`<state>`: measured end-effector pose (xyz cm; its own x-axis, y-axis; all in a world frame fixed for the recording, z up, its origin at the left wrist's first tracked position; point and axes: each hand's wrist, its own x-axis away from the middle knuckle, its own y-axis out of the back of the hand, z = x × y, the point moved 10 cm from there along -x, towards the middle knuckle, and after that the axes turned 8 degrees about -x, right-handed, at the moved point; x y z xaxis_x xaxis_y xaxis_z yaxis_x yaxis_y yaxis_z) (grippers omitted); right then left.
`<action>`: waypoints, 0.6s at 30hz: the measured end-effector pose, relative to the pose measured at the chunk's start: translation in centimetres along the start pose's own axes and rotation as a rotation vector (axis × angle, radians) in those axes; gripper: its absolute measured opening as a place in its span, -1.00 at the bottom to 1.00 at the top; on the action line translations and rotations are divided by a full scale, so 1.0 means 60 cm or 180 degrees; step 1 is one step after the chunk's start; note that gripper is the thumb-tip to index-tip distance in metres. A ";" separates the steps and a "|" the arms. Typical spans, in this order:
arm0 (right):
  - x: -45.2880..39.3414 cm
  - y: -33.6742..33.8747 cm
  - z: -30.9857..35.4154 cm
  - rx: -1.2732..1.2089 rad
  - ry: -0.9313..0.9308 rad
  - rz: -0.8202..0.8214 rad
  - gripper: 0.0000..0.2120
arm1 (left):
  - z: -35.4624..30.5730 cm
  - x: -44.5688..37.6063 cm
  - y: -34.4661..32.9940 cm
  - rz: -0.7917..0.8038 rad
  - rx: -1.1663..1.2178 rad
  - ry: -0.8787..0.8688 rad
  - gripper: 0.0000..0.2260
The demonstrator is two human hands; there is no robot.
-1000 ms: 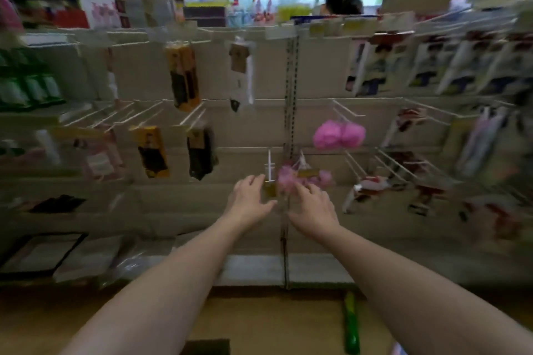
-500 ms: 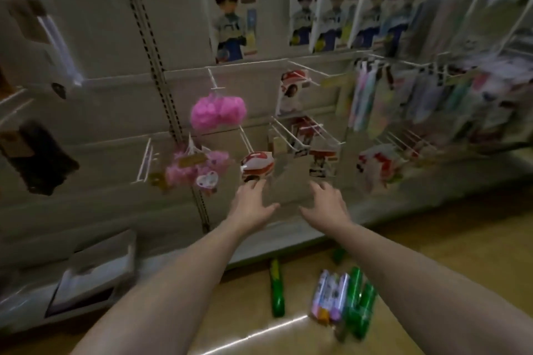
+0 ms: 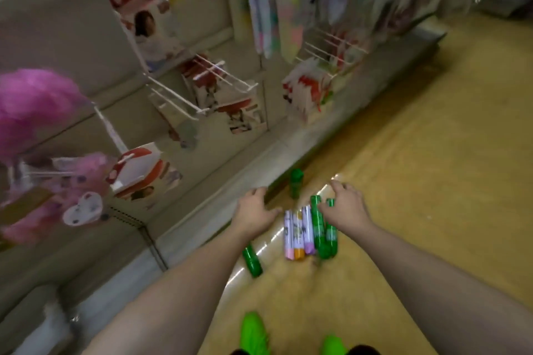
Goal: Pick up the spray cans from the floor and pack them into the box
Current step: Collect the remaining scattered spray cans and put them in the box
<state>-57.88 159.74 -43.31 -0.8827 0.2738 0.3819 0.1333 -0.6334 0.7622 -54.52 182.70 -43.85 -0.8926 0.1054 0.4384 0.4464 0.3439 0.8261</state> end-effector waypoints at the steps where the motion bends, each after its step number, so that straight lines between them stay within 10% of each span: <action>1: -0.015 -0.013 -0.034 -0.0050 -0.0142 -0.0014 -0.39 | -0.005 -0.024 -0.031 0.0086 -0.0003 -0.0022 -0.33; 18: -0.444 -0.475 -0.613 -0.0366 -0.1191 0.0273 -0.30 | 0.119 -0.469 -0.701 0.0468 0.0258 0.0496 -0.37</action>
<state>-54.72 143.86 -94.44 -0.6427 0.4476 0.6217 0.1292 -0.7366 0.6639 -48.67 171.95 -93.48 -0.7949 0.0166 0.6065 0.5586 0.4101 0.7209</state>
